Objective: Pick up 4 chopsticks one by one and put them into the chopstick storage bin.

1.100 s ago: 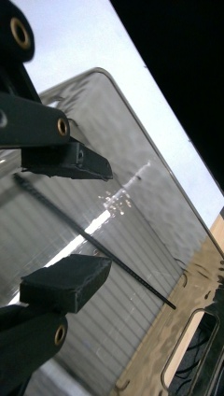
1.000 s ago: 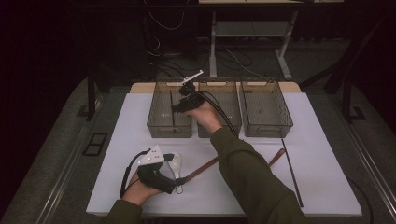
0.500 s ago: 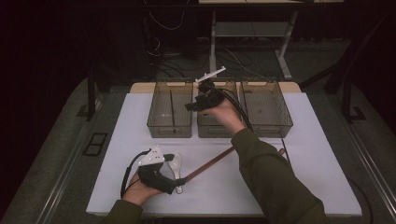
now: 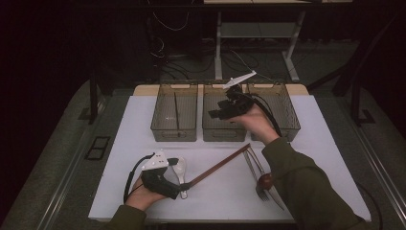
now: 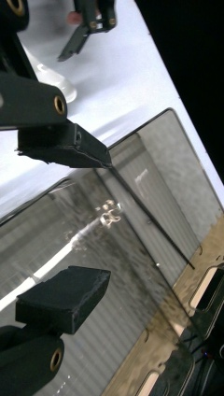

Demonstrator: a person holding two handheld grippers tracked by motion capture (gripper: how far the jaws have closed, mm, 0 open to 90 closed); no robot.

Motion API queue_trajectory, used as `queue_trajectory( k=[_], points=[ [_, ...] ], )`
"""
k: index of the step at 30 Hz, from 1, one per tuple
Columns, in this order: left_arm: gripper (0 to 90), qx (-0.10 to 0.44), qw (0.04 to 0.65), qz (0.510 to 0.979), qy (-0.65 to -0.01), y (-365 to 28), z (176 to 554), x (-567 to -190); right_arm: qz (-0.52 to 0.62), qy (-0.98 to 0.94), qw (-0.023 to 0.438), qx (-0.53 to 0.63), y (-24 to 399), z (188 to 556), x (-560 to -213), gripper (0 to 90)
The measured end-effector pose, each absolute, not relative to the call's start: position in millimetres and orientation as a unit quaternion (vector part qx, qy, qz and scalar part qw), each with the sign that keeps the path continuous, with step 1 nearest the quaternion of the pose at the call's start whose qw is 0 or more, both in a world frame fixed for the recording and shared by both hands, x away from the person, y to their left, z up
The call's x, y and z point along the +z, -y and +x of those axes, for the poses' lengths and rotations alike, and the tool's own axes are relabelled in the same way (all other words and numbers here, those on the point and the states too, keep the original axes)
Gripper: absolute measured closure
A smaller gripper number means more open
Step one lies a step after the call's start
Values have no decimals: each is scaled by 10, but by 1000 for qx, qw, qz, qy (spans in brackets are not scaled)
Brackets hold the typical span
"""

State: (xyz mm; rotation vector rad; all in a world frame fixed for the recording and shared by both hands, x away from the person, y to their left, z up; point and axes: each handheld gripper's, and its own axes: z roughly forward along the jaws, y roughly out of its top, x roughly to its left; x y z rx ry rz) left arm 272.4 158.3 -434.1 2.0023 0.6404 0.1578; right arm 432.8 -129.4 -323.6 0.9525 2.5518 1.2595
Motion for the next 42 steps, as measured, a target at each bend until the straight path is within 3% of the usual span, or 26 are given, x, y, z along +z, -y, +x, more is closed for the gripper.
queue_trajectory(
  k=[27,34,42],
  points=[
    [0,63,493,825,-269,-1570,2727,-4353,329,-827,92,446,2309,3720,-3556,351],
    [0,64,492,825,-270,-1569,2725,-4355,358,-814,102,446,2605,3584,-3650,396],
    [0,66,492,825,-271,-1567,2722,-4350,399,-807,119,418,2972,3497,-3815,508]
  ],
)
